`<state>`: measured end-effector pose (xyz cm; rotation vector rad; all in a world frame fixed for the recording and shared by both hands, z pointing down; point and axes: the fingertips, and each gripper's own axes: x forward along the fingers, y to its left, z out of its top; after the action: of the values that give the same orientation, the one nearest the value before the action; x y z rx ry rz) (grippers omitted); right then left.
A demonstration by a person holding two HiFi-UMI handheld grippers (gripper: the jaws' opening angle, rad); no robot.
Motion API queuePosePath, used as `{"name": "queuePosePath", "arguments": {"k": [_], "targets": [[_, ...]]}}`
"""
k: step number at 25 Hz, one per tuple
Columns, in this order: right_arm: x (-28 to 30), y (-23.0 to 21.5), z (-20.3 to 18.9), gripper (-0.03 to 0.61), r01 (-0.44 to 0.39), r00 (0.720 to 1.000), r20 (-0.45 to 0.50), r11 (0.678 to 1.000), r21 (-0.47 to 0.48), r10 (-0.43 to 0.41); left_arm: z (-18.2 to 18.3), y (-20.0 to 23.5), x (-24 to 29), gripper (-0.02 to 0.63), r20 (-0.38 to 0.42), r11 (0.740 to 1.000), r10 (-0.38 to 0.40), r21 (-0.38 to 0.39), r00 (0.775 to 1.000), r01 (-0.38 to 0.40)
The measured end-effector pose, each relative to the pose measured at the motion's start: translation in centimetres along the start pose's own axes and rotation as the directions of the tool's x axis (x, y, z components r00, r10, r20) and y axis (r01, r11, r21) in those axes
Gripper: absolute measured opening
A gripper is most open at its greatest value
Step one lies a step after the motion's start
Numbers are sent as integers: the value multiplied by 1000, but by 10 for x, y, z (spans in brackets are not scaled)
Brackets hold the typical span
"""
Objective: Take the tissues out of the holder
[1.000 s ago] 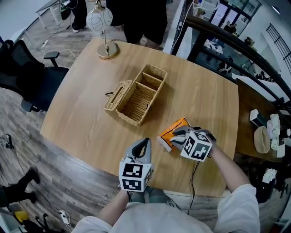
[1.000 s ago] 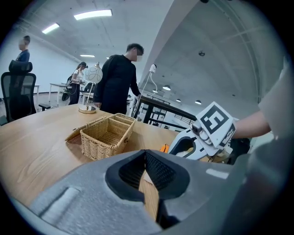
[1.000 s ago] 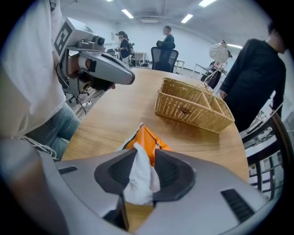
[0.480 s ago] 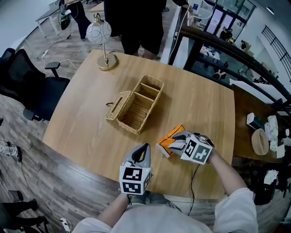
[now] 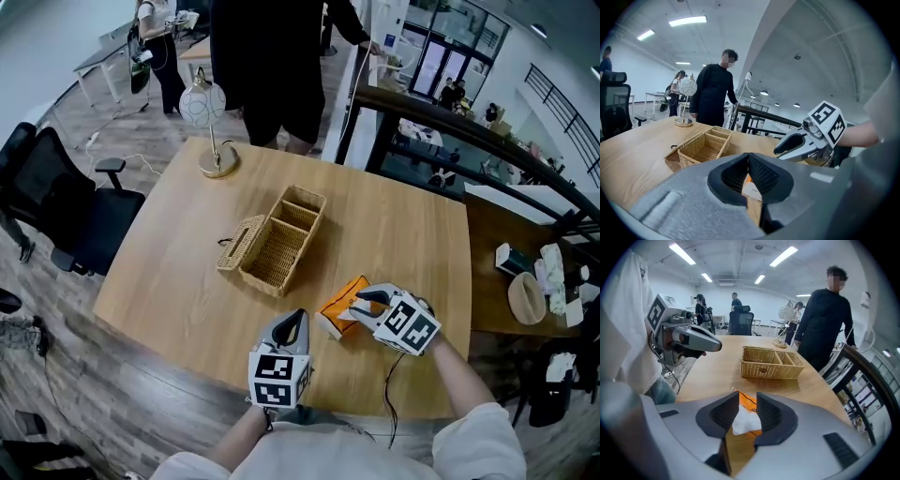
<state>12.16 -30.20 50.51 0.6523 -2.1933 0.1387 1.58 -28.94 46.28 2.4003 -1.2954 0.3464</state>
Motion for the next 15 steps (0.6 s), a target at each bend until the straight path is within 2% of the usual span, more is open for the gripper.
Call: {"name": "queuePosePath", "arguments": {"k": [3,7,11,15], "targets": [[-17,-4,3,89,91,994,54,994,56,-94,6,-6,-1,11,14,1000,-10,17,1000,10],[-37,2,6,45,165,975,120,970,176,-188,8,-10,-6,11,20,999,-21,31,1000,21],[-58,6,5,19,238,941,168,927,289,-294,10,-19,-6,11,26,998,-40,56,999,39],[-76,7,1,5,312,897,177,865,392,-404,15,-33,-6,10,34,995,-69,77,997,66]]}}
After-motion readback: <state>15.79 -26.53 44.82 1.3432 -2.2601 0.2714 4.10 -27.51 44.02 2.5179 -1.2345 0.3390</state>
